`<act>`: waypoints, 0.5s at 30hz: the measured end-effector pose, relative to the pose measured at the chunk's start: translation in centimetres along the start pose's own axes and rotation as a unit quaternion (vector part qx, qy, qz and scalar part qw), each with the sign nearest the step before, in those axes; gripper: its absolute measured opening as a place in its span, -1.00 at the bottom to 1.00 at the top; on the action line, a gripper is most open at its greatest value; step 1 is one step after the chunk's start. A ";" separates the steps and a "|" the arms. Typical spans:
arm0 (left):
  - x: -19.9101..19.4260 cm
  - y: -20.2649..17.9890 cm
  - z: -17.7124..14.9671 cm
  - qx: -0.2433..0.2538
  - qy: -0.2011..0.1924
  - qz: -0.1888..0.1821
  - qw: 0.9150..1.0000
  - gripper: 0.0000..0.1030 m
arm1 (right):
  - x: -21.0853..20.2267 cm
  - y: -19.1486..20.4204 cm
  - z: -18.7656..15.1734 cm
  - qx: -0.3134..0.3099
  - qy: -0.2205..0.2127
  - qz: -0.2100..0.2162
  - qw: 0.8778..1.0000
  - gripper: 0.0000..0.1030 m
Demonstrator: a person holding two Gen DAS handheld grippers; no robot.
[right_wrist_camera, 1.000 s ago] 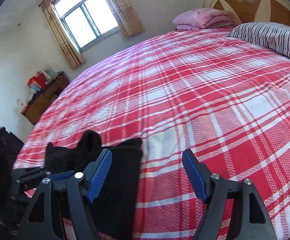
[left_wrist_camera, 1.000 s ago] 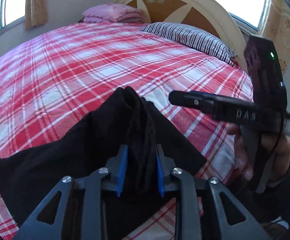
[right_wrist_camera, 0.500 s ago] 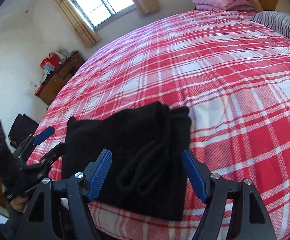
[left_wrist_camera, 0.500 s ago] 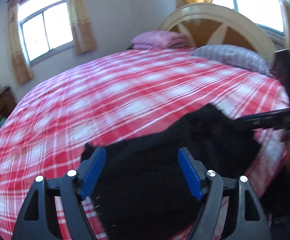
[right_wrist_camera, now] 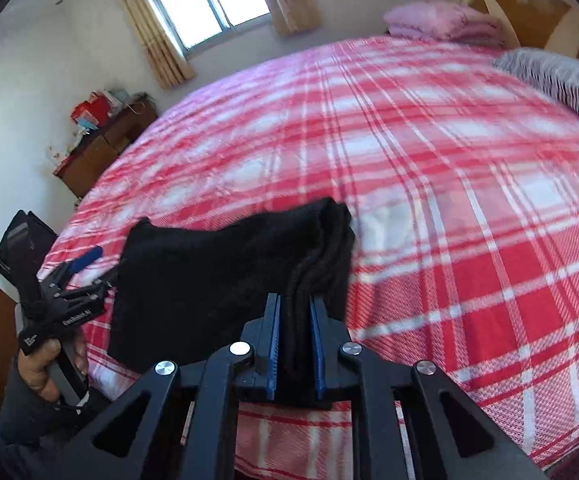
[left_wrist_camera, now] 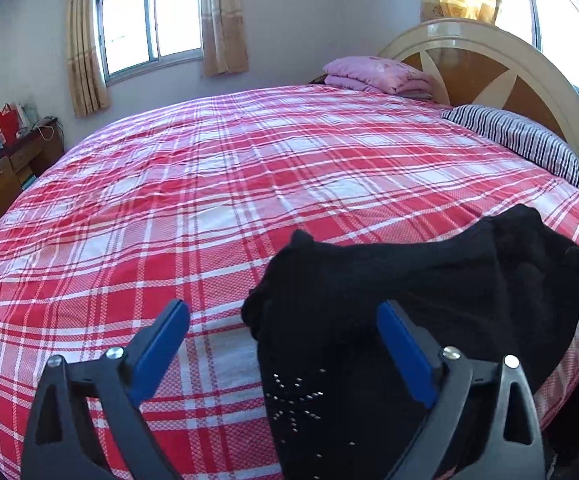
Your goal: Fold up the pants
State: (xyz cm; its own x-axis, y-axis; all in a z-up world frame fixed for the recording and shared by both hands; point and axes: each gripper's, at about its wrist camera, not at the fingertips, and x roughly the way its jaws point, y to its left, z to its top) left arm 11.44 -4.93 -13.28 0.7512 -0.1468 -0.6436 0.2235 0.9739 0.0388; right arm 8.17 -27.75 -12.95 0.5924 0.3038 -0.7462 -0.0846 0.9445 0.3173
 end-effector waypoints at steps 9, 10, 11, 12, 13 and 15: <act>2.0 1.2 -1.1 -0.017 0.029 0.004 0.999 0.99 | 0.9 -1.2 -0.4 0.002 0.012 -0.009 1.000 -0.38; 1.9 1.2 -1.2 -0.017 0.028 0.005 0.999 0.99 | 1.0 -1.2 -0.4 0.003 0.010 -0.017 1.000 -0.27; 1.8 1.2 -1.2 -0.014 0.027 0.007 1.000 0.99 | 0.7 -1.2 -0.2 0.005 0.003 -0.030 1.000 -0.10; 1.9 1.2 -1.2 -0.013 0.026 0.009 1.000 0.99 | 0.2 -1.0 0.0 0.005 -0.010 -0.043 0.999 -0.08; 1.9 1.3 -1.2 -0.012 0.026 0.010 1.000 0.99 | -0.5 -0.8 0.3 0.001 -0.025 -0.053 0.998 -0.08; 1.9 1.4 -1.2 -0.017 0.029 0.009 0.999 0.99 | -1.7 0.3 1.2 -0.015 -0.054 -0.052 0.997 -0.03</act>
State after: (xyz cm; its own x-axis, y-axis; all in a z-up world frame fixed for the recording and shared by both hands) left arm 12.39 -3.66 -15.36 0.7180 -0.1199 -0.6856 0.1889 0.9816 0.0262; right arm 8.08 -28.10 -10.90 0.6812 0.1897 -0.7070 -0.0411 0.9742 0.2218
